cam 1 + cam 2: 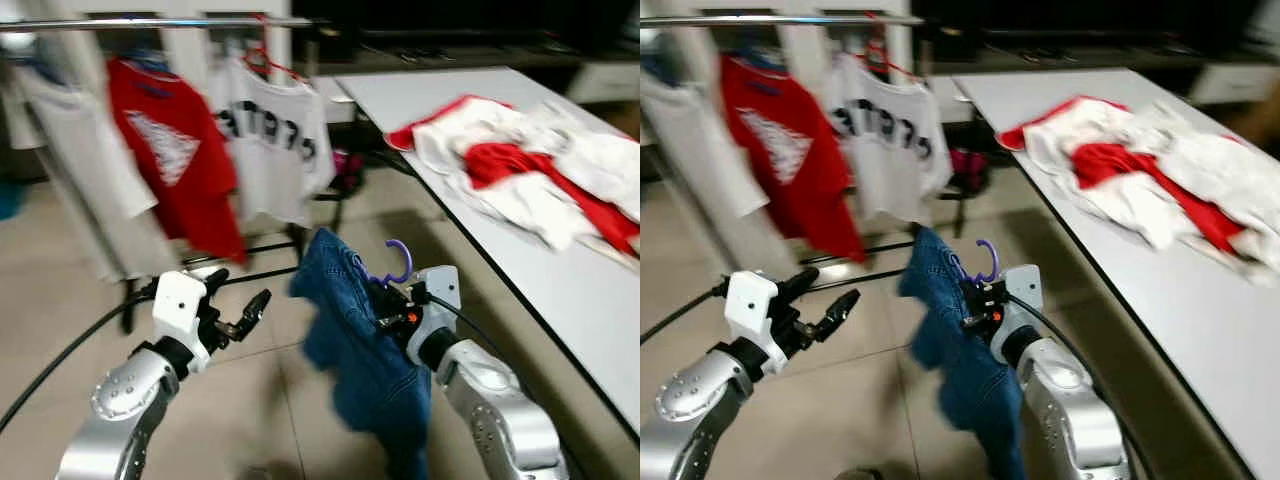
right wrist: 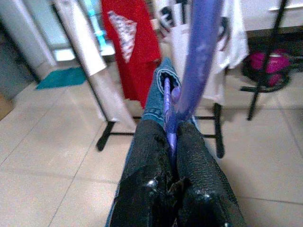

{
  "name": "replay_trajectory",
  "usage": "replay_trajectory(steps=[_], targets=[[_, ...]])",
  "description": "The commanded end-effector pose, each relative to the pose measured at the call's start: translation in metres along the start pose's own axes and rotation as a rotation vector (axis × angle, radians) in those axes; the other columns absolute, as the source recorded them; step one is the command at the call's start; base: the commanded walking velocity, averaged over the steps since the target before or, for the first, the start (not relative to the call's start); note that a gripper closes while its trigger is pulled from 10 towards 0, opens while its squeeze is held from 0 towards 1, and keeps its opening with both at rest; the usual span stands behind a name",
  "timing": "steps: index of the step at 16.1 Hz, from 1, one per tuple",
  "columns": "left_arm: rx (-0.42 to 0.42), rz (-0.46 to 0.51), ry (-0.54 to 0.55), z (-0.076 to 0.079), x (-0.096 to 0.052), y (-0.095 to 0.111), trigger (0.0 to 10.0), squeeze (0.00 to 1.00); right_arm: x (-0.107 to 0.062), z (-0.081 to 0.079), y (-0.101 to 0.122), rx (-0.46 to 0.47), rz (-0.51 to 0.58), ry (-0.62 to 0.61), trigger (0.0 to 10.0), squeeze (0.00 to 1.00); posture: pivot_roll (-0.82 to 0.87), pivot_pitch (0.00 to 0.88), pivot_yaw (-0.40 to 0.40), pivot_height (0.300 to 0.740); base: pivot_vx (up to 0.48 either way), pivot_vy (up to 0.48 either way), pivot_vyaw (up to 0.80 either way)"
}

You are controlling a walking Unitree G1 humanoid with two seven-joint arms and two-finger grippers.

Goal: Hang hanger

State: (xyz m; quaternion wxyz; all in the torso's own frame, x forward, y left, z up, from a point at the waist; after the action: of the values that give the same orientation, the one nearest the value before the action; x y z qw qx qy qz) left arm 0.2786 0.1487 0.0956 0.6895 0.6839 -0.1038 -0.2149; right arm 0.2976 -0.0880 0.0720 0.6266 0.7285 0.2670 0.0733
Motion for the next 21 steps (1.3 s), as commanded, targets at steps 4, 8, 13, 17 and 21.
replay_trajectory(steps=[4,8,13,17,21], targets=[[-0.069,0.033,-0.006,0.003,-0.002,0.005,10.0,0.00,0.000,-0.004,0.014,0.010,0.056,0.039,10.0,0.00,0.03,0.000,-0.046,0.740,0.000,0.360,0.32],[-0.047,0.078,0.001,-0.003,-0.004,0.014,10.0,1.00,0.000,-0.008,0.020,-0.013,0.064,0.078,10.0,0.00,0.03,0.000,-0.045,0.740,0.000,0.120,0.00],[-0.093,0.050,-0.196,0.023,0.018,0.025,10.0,1.00,0.007,-0.020,0.048,-0.097,0.126,0.132,10.0,0.00,0.02,0.000,-0.047,0.740,0.000,0.000,0.00],[-0.055,0.001,-0.206,0.025,0.032,0.017,10.0,0.84,0.008,-0.028,0.054,-0.139,0.137,0.177,10.0,0.00,0.01,0.000,-0.053,0.740,0.000,0.000,0.00],[-0.006,-0.002,-0.275,0.027,0.041,0.021,10.0,0.00,0.006,-0.041,0.065,-0.175,0.164,0.262,10.0,0.00,0.00,0.000,-0.045,0.740,0.000,0.000,0.00]])
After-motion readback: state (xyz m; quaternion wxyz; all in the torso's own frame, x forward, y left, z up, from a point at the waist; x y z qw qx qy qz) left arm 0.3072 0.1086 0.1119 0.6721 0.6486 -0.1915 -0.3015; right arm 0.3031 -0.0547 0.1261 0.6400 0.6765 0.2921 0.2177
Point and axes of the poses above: a point about 5 cm out from each wrist's last joint towards the gripper, its own x axis pointing out of the wrist towards the gripper, its own y axis along the axis of the wrist's last joint, z = x × y, the point moved 6 cm from there along x, pointing out of the wrist towards the gripper, and after that the axes turned 2 degrees about -x, right-handed, at the moved point
